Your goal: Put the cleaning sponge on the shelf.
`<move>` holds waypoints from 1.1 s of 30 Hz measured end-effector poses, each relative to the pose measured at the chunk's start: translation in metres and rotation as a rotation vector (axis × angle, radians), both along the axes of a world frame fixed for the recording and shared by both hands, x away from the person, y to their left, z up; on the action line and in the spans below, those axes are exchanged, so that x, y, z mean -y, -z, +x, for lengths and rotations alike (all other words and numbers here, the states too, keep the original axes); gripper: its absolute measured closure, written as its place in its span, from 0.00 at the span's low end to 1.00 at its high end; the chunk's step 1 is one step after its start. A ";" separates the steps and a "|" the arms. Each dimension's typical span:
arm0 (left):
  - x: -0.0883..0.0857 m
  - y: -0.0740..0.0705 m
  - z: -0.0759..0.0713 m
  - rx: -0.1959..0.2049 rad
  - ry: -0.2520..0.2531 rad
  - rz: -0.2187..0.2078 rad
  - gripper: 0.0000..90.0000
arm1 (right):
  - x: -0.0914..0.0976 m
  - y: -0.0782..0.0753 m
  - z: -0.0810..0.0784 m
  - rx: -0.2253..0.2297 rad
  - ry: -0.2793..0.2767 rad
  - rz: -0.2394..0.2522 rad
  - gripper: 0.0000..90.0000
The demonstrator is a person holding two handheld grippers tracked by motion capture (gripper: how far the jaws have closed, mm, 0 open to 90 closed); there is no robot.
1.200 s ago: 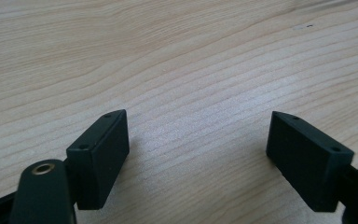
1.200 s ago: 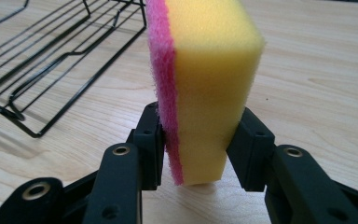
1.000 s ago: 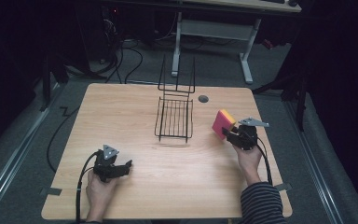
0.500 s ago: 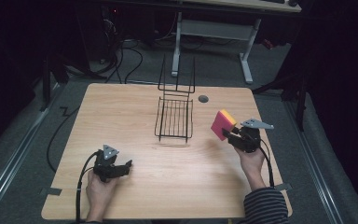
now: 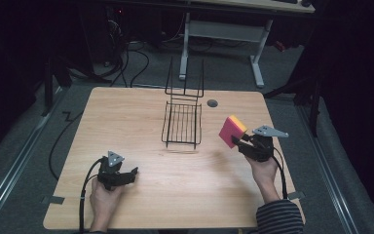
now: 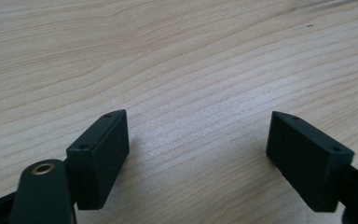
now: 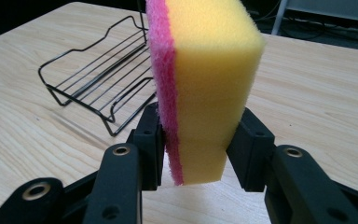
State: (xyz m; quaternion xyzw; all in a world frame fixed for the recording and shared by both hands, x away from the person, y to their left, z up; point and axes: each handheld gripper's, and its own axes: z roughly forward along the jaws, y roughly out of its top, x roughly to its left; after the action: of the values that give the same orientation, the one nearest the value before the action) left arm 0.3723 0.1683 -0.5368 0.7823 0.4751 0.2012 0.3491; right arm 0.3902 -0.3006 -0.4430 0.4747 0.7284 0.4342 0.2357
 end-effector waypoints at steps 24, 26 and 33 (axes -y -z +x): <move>0.000 0.000 0.000 0.000 0.000 0.000 0.24 | -0.020 -0.020 -0.010 0.033 -0.081 0.009 0.67; 0.000 0.000 0.000 0.000 0.000 0.000 0.24 | -0.022 -0.021 -0.009 0.033 -0.087 0.007 0.67; 0.000 0.000 0.000 0.000 0.000 0.000 0.24 | -0.028 -0.026 -0.008 0.043 -0.106 0.010 0.67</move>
State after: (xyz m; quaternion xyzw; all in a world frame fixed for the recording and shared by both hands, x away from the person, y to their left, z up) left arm 0.3723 0.1682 -0.5368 0.7822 0.4752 0.2013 0.3491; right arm 0.3827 -0.2723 -0.4169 0.4273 0.7451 0.4598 0.2256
